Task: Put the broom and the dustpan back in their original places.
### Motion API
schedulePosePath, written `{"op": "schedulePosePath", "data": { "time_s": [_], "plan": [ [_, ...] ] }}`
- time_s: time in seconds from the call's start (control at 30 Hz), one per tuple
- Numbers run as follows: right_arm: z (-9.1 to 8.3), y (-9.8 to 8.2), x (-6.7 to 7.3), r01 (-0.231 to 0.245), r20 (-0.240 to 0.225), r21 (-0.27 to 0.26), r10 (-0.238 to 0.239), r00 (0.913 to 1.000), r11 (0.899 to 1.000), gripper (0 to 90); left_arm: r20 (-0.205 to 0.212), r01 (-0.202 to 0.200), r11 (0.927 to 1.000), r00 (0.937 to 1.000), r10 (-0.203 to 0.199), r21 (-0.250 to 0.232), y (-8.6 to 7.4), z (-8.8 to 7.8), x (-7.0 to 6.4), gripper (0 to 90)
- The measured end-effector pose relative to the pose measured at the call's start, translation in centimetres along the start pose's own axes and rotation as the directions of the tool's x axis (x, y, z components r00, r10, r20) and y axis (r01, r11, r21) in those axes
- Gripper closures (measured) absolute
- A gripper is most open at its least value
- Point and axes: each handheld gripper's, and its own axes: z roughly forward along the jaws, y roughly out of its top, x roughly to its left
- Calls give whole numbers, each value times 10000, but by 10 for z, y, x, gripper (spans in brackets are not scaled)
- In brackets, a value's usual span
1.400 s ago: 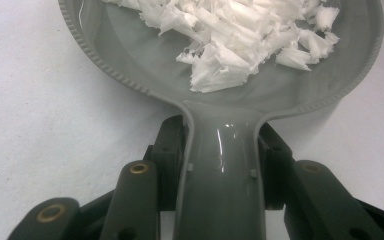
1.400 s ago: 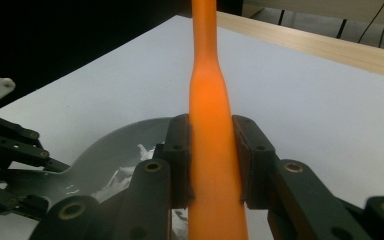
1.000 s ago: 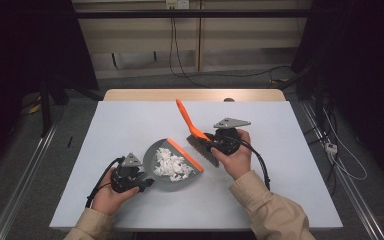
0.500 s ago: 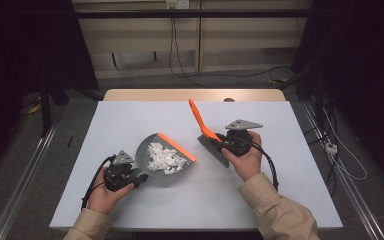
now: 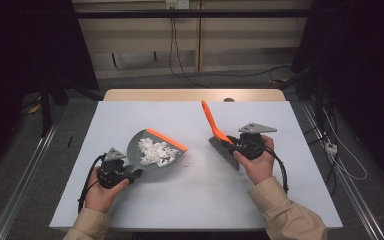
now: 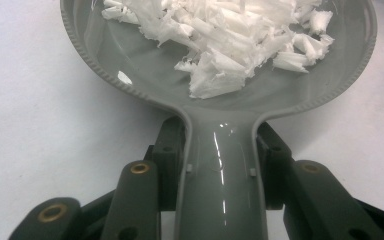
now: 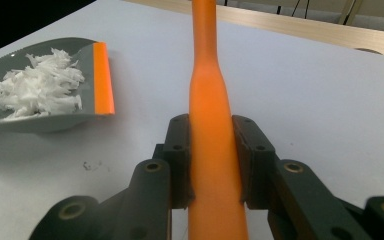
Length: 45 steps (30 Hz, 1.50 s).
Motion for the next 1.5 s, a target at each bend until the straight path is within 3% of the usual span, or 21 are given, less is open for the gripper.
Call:
{"op": "schedulePosePath", "data": {
  "time_s": [0.2, 0.4, 0.53, 0.7, 0.83, 0.93, 0.97, 1.03, 1.13, 1.2, 1.3, 1.33, 1.4, 1.5],
  "plan": [
    [-11, -6, -13, -65, 317, -98, 68, 9995, 9999, 715, -496, 473, 9988, 9976, -477, -101, 0, 0, 10, 629],
    [-24, -14, -30, -298, 674, -94, 304, 9973, 9995, 715, -1016, 1018, 9947, 9895, -1029, -154, -2, -2, 17, 630],
    [-35, -19, -40, -468, 930, -197, 485, 9945, 9987, 715, -1354, 1176, 9930, 9837, -1181, -121, -4, -4, 22, 629],
    [-45, -22, -51, -545, 1265, -237, 571, 9903, 9982, 715, -1648, 1510, 9882, 9743, -1533, -266, -7, -8, 26, 629],
    [-53, -23, -62, -561, 1661, -265, 597, 9843, 9981, 715, -2015, 1848, 9820, 9611, -1889, -390, -10, -10, 32, 629],
    [-58, -24, -71, -442, 2199, -219, 479, 9743, 9988, 715, -2210, 2005, 9787, 9534, -2055, -452, -9, -9, 36, 629],
    [-60, -24, -74, -350, 2473, -163, 379, 9682, 9993, 715, -2293, 2110, 9760, 9487, -2177, -537, -9, -8, 35, 628],
    [-63, -26, -80, -194, 3065, -107, 217, 9516, 9998, 715, -2336, 2143, 9755, 9472, -2198, -490, -9, -6, 37, 628],
    [-63, -30, -87, -94, 3782, 141, 34, 9257, 9999, 713, -2233, 2123, 9767, 9510, -2139, -314, -9, 0, 36, 625],
    [-59, -34, -88, -157, 3873, 370, 2, 9219, 9992, 710, -2134, 2116, 9768, 9533, -2138, -332, -9, 4, 34, 615],
    [-52, -38, -80, -94, 3649, 326, -32, 9311, 9994, 687, -2070, 2044, 9771, 9551, -2122, -589, -7, 1, 28, 553],
    [-51, -38, -77, -215, 3424, 252, 116, 9395, 9994, 665, -2016, 1974, 9782, 9574, -2066, -652, -7, 0, 26, 514],
    [-49, -35, -72, -481, 2545, -55, 479, 9659, 9988, 592, -1627, 1916, 9778, 9655, -2034, -853, -8, -4, 23, 464],
    [-49, -32, -64, -619, 1925, -388, 683, 9789, 9973, 484, -1269, 1834, 9740, 9715, -2003, -1333, -9, -12, 20, 365]
  ]
}}
